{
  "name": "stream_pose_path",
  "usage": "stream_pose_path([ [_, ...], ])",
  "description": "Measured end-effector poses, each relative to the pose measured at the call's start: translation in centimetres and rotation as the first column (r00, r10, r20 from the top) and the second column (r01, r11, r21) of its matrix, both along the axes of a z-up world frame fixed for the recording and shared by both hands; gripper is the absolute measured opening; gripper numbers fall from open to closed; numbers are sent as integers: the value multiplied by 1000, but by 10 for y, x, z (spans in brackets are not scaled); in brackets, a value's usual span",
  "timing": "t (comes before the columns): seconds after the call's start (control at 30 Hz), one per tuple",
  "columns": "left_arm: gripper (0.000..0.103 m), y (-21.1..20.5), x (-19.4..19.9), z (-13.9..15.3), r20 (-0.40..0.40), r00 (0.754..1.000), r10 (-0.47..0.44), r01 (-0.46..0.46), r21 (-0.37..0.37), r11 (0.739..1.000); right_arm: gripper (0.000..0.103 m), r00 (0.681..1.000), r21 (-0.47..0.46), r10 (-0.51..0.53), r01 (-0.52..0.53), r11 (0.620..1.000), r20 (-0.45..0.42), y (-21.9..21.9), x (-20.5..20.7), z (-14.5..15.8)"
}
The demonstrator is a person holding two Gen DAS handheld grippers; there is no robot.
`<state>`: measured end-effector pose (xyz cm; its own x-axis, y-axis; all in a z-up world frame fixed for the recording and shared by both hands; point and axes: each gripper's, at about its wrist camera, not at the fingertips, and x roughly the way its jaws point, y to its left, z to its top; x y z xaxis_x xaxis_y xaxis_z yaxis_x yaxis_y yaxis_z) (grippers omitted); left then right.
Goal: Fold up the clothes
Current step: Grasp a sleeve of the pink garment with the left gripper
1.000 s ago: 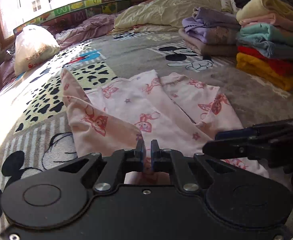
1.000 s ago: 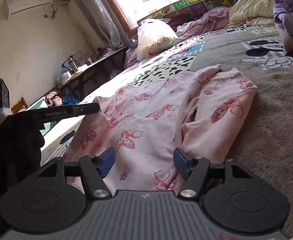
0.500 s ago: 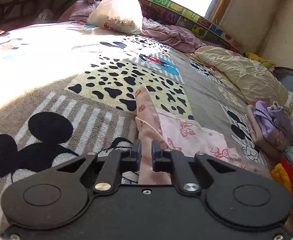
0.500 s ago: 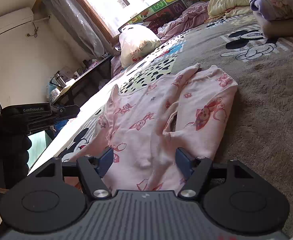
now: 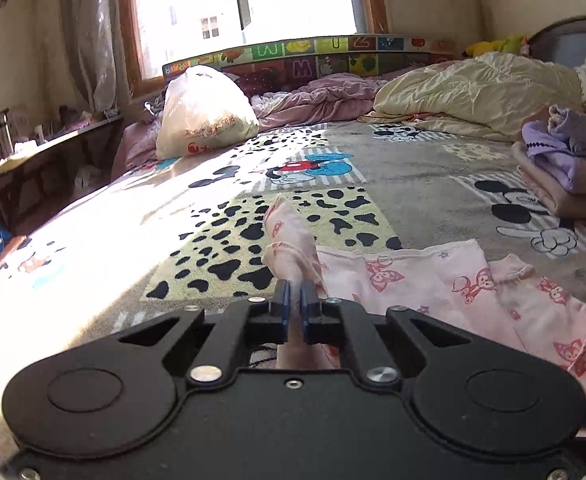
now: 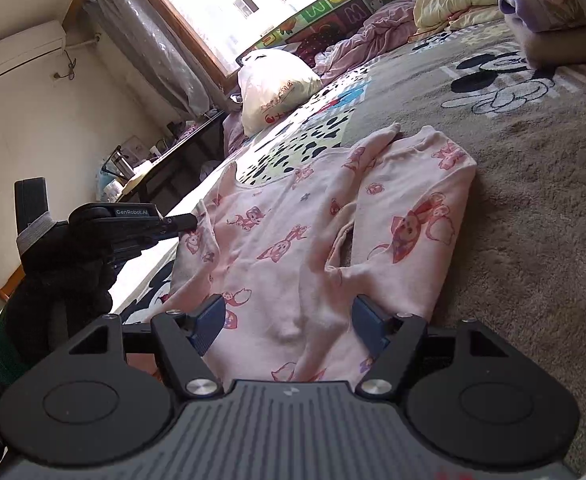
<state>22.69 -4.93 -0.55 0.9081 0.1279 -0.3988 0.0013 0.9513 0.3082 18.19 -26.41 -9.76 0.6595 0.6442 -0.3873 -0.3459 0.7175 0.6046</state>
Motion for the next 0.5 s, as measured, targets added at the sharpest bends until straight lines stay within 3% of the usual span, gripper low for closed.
stream_pose_path([
  [0.07,4,-28,-1,-15,-113,980,-161,177,145,973,71,1000,2,0,0,1000,-1,0,0,0],
  [0.13,16,-49,-2,-35,-274,908,-318,379,208,902,71,1000,8,0,0,1000,-2,-1,0,0],
  [0.17,16,-53,-5,-41,-306,884,-352,423,207,882,71,1000,12,-1,1,1000,-4,-2,-1,0],
  [0.27,16,-35,-9,-26,-252,899,-360,385,58,921,71,1000,25,-3,3,1000,-9,-4,0,-1],
  [0.37,16,-10,-9,-1,-157,942,-297,280,-119,952,71,1000,29,-4,5,1000,-11,-4,0,-1],
  [0.43,19,7,4,8,-133,965,-228,196,-216,957,71,1000,27,-4,5,1000,-11,-4,0,-1],
  [0.5,26,20,23,9,-146,969,-201,146,-321,936,71,1000,27,-4,5,1000,-11,-4,0,-1],
])
